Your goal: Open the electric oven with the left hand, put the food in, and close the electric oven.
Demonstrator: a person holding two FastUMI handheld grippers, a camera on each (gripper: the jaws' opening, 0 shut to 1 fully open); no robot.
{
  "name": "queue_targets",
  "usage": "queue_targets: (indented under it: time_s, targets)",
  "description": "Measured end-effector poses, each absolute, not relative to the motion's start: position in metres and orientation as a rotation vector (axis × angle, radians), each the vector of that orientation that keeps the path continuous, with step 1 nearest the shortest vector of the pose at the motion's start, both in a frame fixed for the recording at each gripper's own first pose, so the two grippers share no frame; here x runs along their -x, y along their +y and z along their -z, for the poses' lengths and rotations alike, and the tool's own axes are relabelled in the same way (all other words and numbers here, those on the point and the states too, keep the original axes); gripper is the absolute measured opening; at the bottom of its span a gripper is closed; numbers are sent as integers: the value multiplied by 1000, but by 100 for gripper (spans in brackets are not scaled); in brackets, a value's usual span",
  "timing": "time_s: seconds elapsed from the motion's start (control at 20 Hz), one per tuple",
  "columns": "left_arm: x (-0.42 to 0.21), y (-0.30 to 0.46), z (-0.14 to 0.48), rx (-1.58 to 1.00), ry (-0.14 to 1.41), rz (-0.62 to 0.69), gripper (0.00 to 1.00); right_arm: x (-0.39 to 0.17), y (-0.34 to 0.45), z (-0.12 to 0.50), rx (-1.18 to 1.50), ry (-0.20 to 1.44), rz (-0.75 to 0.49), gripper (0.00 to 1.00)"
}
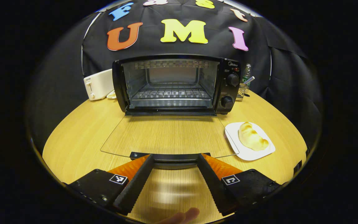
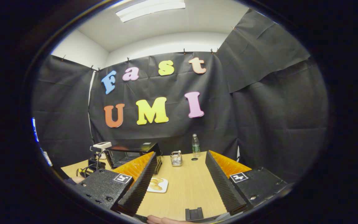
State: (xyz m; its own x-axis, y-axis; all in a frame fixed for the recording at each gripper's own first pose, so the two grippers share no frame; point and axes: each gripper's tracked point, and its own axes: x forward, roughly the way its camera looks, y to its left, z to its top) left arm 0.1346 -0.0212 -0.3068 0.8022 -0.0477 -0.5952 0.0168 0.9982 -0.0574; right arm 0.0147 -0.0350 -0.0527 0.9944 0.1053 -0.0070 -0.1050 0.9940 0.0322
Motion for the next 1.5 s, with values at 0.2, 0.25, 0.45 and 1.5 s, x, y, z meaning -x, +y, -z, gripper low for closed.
queue_targets:
  time_s: [0.2,0.25,0.45,1.5]
  targets:
    - [-135,-21,300,48,606,56,94,-21,-39,56,-41,15,-91,95]
    - [-134,-19,295,58,597,54,94,-23,-39,58,-42,22,-88,95]
    - [-121,-3,241,73,498,44,94,-40,-38,81,-27,77,-60,95]
    - [11,-2,-7,-10,-38,24,93,-198,93,287,37,506,-439,96]
